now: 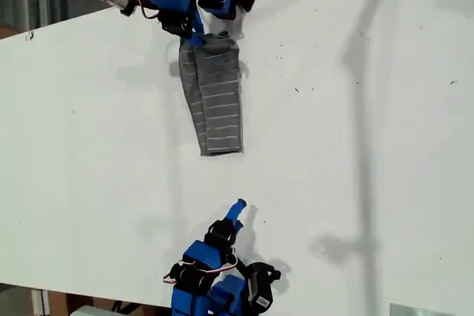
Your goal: Grasp corners of a square towel and fold twice.
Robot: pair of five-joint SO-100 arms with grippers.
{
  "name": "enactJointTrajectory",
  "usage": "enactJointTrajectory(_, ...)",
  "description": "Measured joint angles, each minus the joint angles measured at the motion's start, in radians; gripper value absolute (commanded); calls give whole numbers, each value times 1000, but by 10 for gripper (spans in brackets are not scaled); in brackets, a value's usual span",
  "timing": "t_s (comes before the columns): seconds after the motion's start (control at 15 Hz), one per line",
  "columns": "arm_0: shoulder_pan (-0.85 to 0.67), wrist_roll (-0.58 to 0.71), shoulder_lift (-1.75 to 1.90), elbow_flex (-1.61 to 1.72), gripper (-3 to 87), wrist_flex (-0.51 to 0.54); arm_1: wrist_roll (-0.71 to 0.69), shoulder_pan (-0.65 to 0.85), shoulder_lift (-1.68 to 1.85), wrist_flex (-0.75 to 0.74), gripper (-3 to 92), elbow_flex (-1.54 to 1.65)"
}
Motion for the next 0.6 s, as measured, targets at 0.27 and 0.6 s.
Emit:
enactJointTrajectory(0.27,11,0,-25,0,265,-25,-198,23,-84,-123,-1,-15)
enactJointTrajectory(0.6,23,-23,-29,6,263,-31,-499,23,-588,-242,-1,-419)
